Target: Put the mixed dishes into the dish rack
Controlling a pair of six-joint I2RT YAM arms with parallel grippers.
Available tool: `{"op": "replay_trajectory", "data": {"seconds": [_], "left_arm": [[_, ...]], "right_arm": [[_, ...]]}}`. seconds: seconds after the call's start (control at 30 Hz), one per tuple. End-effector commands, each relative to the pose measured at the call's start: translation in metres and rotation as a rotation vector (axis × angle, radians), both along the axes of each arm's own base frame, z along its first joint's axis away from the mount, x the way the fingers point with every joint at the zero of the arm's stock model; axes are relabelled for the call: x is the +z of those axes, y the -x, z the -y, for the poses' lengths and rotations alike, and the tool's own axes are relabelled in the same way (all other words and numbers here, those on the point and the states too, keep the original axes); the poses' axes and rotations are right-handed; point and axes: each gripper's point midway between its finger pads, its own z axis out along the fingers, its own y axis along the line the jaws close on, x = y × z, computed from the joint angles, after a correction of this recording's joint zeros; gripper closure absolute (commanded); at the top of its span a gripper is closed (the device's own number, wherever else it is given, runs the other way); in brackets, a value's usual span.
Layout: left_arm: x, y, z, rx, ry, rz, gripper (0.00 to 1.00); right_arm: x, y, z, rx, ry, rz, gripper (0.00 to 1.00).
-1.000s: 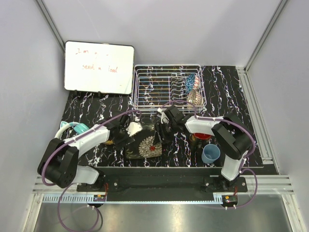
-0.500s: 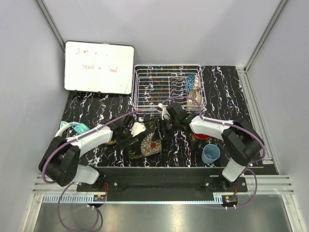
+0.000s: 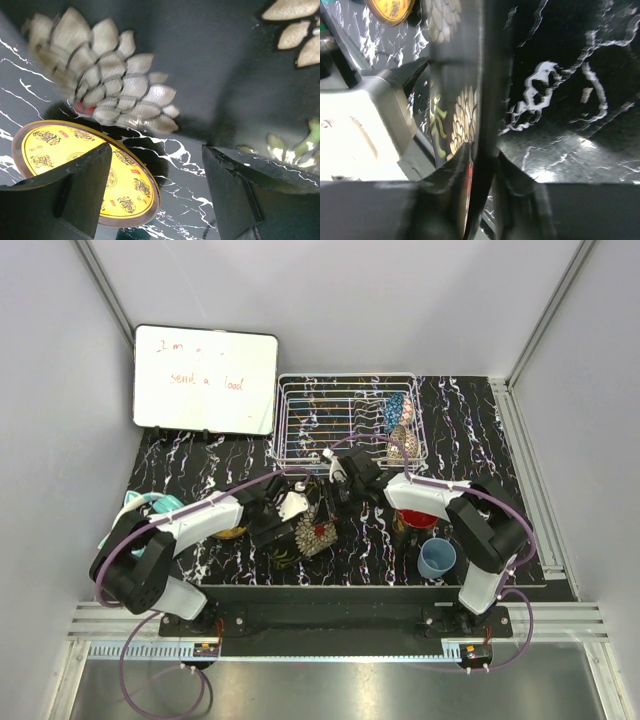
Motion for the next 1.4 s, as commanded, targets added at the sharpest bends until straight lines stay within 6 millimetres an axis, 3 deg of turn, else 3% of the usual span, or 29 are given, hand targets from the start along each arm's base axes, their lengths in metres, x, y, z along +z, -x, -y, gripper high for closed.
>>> {"op": "replay_trajectory", "data": {"seconds": [0.0,0.03,0.13,0.3,0.47,0.57,0.6,0.63,0.67,0.7,0.73,0.8,0.87,0.9,0.93,0.97,1.0,1.03,1.1,1.13,1.23,1.3,1.33,1.37], "left_arm": [[0.007,-0.021,0.051,-0.007,0.193,0.064,0.23],[0.007,-0.021,0.049,-0.007,0.187,0.07,0.23],[0.016,-0.025,0.041,0.003,0.164,0.108,0.23],[0.088,-0.045,0.04,0.097,0.333,0.149,0.24],[0.162,-0.055,0.02,0.178,0.443,0.23,0.23],[0.193,-0.057,0.007,0.242,0.492,0.266,0.22],[0.198,-0.061,-0.002,0.282,0.508,0.281,0.22],[0.204,-0.064,-0.005,0.323,0.535,0.285,0.22],[0.207,-0.07,-0.009,0.356,0.549,0.296,0.22],[0.206,-0.08,-0.017,0.407,0.559,0.304,0.22],[0.205,-0.086,-0.019,0.457,0.576,0.3,0.22],[0.19,-0.099,-0.022,0.523,0.572,0.247,0.23],[0.19,-0.11,-0.016,0.587,0.607,0.211,0.25],[0.179,-0.117,-0.012,0.617,0.608,0.164,0.25],[0.187,-0.125,-0.004,0.646,0.656,0.147,0.25],[0.186,-0.131,0.0,0.657,0.671,0.129,0.26],[0.179,-0.141,0.003,0.679,0.676,0.108,0.26],[0.191,-0.153,0.007,0.71,0.714,0.117,0.26],[0.187,-0.171,0.011,0.739,0.724,0.11,0.27],[0.199,-0.181,0.014,0.752,0.752,0.128,0.27],[0.198,-0.202,0.019,0.779,0.755,0.139,0.27],[0.19,-0.212,0.021,0.78,0.728,0.156,0.27],[0.186,-0.215,0.022,0.779,0.714,0.164,0.27],[0.175,-0.217,0.026,0.773,0.697,0.154,0.27]], "right_arm": [[0.032,-0.001,-0.026,0.068,-0.121,0.059,0.89],[0.035,-0.001,-0.024,0.064,-0.118,0.067,1.0],[0.043,-0.002,-0.017,0.055,-0.094,0.103,1.0],[0.066,0.0,-0.001,0.061,-0.058,0.184,1.0],[0.092,0.001,0.022,0.071,0.026,0.279,1.0],[0.115,-0.005,0.038,0.075,0.084,0.376,1.0],[0.14,-0.011,0.04,0.082,0.074,0.456,1.0],[0.147,-0.016,0.049,0.064,0.121,0.494,1.0],[0.16,-0.024,0.055,0.045,0.144,0.551,1.0],[0.193,-0.036,0.061,0.024,0.153,0.672,1.0],[0.207,-0.054,0.079,-0.055,0.24,0.76,1.0],[0.252,-0.074,0.101,-0.089,0.317,0.972,1.0],[0.302,-0.093,0.125,-0.205,0.371,1.196,1.0],[0.303,-0.101,0.135,-0.17,0.46,1.309,1.0],[0.344,-0.116,0.144,-0.319,0.452,1.469,1.0],[0.359,-0.119,0.151,-0.357,0.474,1.553,1.0],[0.361,-0.125,0.154,-0.306,0.569,1.655,1.0],[0.384,-0.129,0.153,-0.355,0.558,1.749,1.0],[0.385,-0.148,0.145,-0.27,0.682,1.822,1.0],[0.391,-0.158,0.149,-0.295,0.722,1.842,1.0],[0.399,-0.187,0.145,-0.284,0.802,1.923,1.0],[0.403,-0.205,0.139,-0.263,0.802,1.953,1.0],[0.395,-0.22,0.143,-0.267,0.807,1.927,1.0],[0.407,-0.225,0.145,-0.285,0.792,1.939,1.0]]}}
